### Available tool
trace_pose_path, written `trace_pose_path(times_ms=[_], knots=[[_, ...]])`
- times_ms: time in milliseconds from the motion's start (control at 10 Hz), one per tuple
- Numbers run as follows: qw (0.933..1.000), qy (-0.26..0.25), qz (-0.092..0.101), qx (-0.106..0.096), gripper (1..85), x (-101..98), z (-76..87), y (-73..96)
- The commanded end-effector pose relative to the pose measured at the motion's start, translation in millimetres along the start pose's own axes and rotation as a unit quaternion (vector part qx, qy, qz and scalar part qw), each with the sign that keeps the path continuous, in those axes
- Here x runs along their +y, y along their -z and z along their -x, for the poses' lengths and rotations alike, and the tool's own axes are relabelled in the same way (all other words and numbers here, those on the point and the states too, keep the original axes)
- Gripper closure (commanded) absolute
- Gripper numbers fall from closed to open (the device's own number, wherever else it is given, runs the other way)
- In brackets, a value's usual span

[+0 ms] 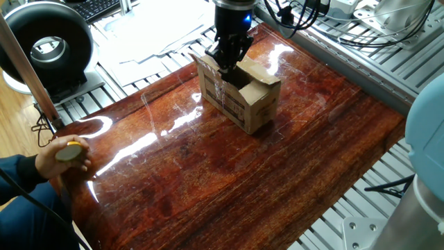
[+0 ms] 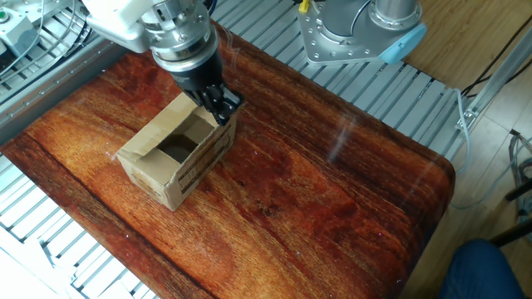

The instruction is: Open a box

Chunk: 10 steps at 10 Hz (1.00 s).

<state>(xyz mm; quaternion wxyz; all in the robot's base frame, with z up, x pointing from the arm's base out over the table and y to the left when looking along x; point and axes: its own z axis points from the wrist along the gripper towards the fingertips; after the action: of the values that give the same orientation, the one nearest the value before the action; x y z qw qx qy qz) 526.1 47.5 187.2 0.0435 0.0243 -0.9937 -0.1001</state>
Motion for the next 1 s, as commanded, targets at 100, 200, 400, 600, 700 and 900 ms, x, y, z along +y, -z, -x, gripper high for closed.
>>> trace_pose_path(times_ms=[100, 200, 400, 600, 700, 900], knots=[[0.9997, -0.001, 0.013, -0.022, 84.7, 7.0, 14.9, -5.3], [0.9996, 0.000, 0.013, -0.026, 84.7, 6.5, 17.1, -6.5], [0.9993, 0.006, 0.011, -0.035, 84.7, 4.4, 22.2, -10.6], [0.9990, 0.010, 0.010, -0.042, 84.7, 3.7, 26.1, -13.3], [0.9990, 0.011, 0.010, -0.043, 84.7, 3.6, 26.6, -14.5], [0.9989, 0.013, 0.010, -0.043, 84.7, 3.5, 27.2, -16.6]])
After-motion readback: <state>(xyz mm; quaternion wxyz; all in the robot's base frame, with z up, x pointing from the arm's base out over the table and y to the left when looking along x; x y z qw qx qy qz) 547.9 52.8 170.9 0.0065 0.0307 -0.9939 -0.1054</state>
